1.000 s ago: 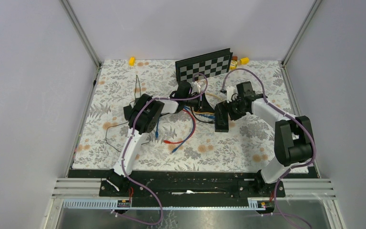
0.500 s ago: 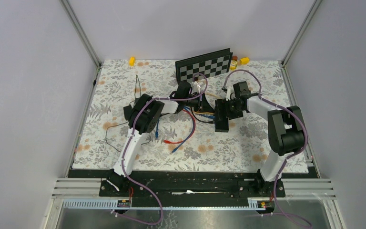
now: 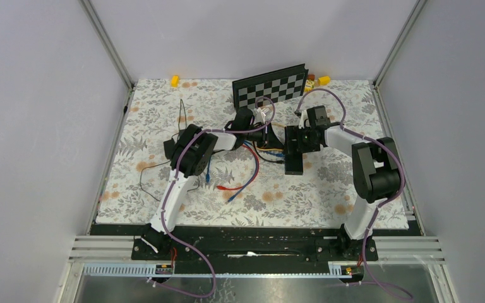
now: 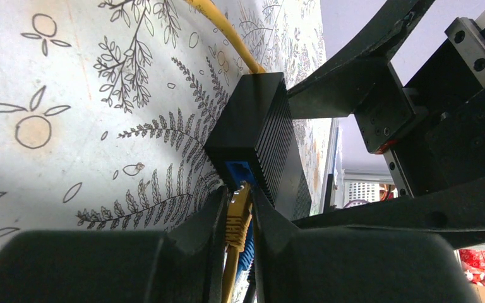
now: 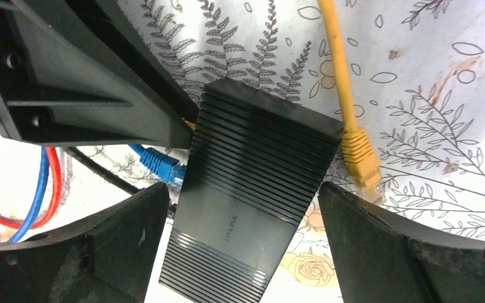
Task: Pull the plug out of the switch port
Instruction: Pull the connector from the switch port, then pick up the connector from the center of the board.
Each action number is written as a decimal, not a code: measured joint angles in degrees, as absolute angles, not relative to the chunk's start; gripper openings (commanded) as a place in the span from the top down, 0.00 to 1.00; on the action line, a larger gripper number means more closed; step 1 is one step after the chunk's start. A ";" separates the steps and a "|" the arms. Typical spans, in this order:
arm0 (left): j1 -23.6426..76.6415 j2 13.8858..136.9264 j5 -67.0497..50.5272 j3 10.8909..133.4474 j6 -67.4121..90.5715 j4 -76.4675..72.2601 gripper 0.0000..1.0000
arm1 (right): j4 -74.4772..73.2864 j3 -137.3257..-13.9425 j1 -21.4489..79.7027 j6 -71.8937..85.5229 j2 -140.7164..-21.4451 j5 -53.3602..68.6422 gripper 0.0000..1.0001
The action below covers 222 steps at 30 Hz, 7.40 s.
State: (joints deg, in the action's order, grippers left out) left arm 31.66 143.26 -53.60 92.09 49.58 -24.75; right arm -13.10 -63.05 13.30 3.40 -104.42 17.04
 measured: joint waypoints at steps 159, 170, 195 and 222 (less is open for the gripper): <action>31.11 137.73 -47.90 83.26 46.96 -26.70 1.00 | -9.98 -63.40 16.08 0.73 -105.27 9.06 0.45; 30.09 137.71 -49.52 86.32 43.18 -20.56 1.00 | -9.98 -63.40 14.63 0.45 -105.27 11.88 0.32; 27.49 148.14 -48.36 113.91 30.22 3.29 0.83 | -15.20 -63.40 12.21 -4.80 -102.61 20.88 0.20; 27.07 137.27 -44.95 104.95 18.11 8.73 0.11 | -17.26 -65.19 12.16 -5.80 -100.16 21.41 0.05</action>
